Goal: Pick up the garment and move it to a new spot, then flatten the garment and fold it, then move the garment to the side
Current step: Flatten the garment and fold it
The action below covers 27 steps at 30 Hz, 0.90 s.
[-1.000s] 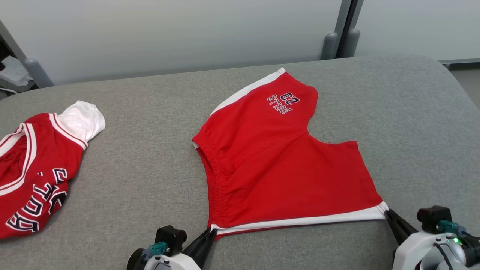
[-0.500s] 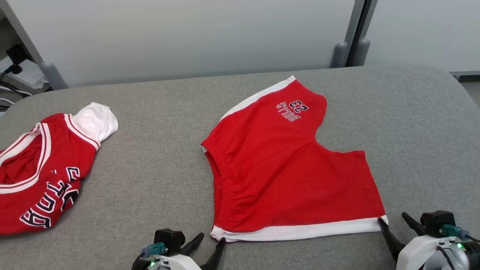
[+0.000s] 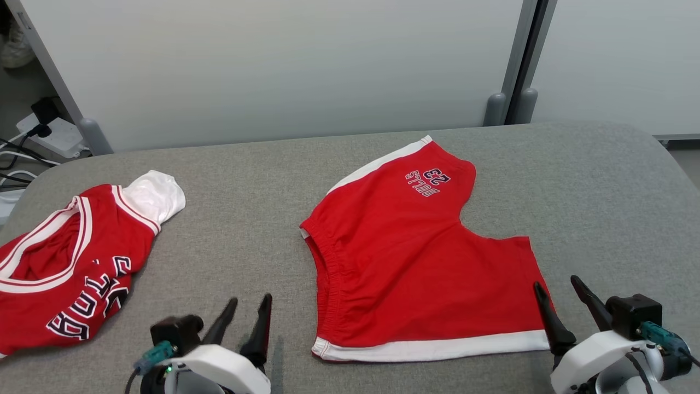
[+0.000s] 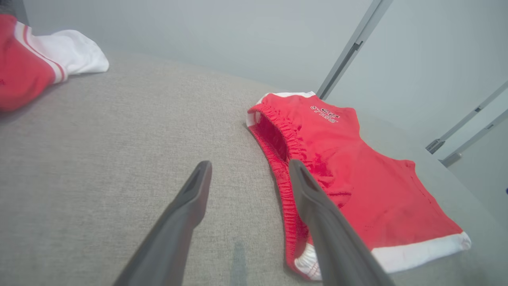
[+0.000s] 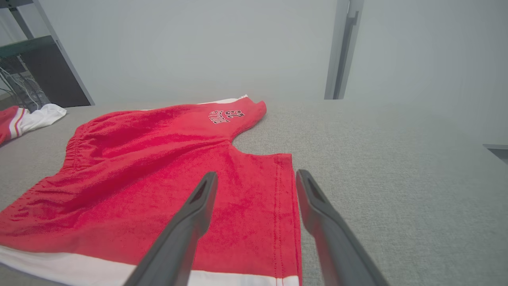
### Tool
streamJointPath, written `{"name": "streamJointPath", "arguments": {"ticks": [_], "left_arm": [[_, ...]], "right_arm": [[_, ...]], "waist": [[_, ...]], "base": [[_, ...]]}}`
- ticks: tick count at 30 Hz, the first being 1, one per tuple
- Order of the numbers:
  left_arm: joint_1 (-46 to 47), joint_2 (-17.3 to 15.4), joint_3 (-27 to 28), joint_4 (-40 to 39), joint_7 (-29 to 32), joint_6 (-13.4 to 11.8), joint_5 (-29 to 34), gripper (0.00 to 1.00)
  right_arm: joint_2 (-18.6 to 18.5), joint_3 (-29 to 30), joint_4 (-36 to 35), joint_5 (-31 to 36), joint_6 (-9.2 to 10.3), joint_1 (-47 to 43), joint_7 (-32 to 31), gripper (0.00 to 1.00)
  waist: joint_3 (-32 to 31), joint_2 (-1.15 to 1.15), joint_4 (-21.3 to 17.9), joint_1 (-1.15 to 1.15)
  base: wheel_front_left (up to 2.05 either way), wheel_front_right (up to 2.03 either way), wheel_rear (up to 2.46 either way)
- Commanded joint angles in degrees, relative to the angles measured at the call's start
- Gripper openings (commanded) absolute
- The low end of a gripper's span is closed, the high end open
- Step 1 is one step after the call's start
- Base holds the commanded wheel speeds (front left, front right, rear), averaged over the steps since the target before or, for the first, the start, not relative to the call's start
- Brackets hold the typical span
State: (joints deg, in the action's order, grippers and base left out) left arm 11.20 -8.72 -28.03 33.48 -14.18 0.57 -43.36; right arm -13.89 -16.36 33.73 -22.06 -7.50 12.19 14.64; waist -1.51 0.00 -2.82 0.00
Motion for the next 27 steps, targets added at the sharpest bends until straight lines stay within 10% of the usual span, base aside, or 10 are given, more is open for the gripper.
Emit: {"name": "streamJointPath", "arguments": {"ticks": [1, 11, 27], "left_arm": [[0.9, -1.0, 4.3, -4.2, -0.8, -1.5, 1.1, 1.00], [-9.5, 5.4, 22.2, -24.6, -0.8, -5.9, 13.6, 1.00], [-20.9, 5.8, 20.3, -32.2, -0.8, -7.7, 29.9, 1.00]], "right_arm": [[0.4, 0.0, -2.8, 0.6, 0.01, -0.5, 0.4, 1.00], [5.9, 2.7, -16.8, 3.8, 0.01, -6.3, 0.4, 1.00], [5.9, 4.1, -25.1, 5.8, 0.01, -14.6, 0.4, 1.00]], "waist": [[-0.3, 0.00, 0.3, 0.00], [-1.8, 0.00, 0.9, 0.00], [-5.4, 0.00, 0.0, 0.00]], "base": [[0.00, 0.00, 0.00], [0.00, 0.00, 0.00], [0.00, 0.00, 0.00]]}}
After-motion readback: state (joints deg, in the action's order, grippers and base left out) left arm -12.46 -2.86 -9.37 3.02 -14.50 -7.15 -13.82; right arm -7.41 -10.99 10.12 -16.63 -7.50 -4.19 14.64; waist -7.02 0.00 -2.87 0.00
